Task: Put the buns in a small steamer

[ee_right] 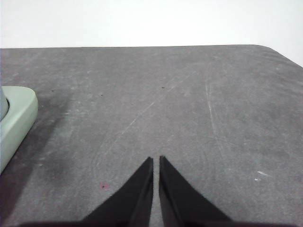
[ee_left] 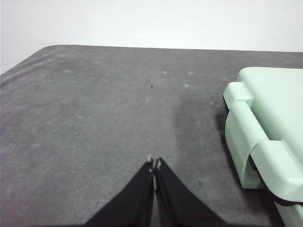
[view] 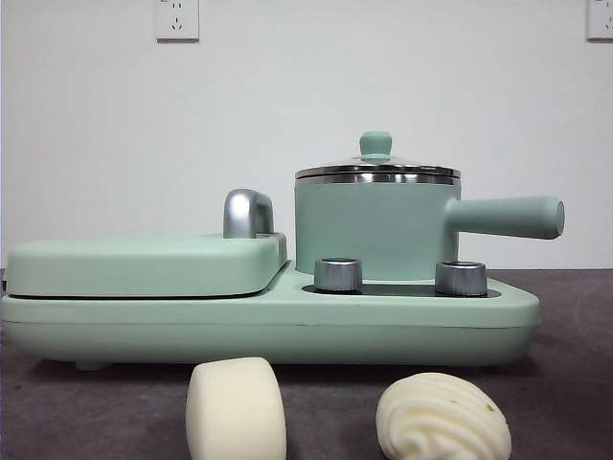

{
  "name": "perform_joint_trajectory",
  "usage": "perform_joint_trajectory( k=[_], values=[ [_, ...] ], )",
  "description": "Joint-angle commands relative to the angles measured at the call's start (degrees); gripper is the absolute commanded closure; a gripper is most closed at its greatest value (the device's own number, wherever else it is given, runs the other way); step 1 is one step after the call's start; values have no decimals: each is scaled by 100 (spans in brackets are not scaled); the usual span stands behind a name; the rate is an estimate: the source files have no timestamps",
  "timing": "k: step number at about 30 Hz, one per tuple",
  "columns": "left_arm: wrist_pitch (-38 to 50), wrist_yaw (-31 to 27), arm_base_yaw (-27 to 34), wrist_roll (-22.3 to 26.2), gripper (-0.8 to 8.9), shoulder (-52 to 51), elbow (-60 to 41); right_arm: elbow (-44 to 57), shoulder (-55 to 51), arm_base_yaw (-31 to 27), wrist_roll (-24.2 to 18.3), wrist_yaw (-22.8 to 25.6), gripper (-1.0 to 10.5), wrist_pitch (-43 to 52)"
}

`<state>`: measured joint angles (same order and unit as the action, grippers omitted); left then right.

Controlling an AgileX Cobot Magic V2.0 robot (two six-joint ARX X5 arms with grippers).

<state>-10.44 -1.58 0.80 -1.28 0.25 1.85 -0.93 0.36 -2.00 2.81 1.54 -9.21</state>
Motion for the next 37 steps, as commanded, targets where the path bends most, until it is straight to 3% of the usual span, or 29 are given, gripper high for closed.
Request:
perform_joint_trajectory(
  k=[1, 6, 15, 18, 23, 29, 37],
  values=[
    [-28, -15, 11, -269, 806, -7, -111, 28, -15, -7, 232, -74, 927, 57],
    [48, 37, 2, -1163, 807, -7, -103, 17, -15, -7, 708, -654, 927, 337],
    [-345, 310, -267, -1794, 804, 424, 435, -846, 168, 22, 1572, -1128, 934, 74],
    [-382, 326, -400, -1943, 804, 778, 798, -1364, 431, 63, 1633, -1412, 934, -133],
    [-603, 514, -632, -2006, 804, 1572, 1659, -2398, 1082, 151, 1587, -1919, 934, -831],
    [-1344, 979, -903, -1919, 804, 2662, 2966, -3644, 2028, 155, 1198, -2787, 934, -1641],
    [-2144, 2269, -1220, -1257, 804, 3869, 4347, -4920, 3167, 155, 240, -4181, 934, -2726]
  ],
)
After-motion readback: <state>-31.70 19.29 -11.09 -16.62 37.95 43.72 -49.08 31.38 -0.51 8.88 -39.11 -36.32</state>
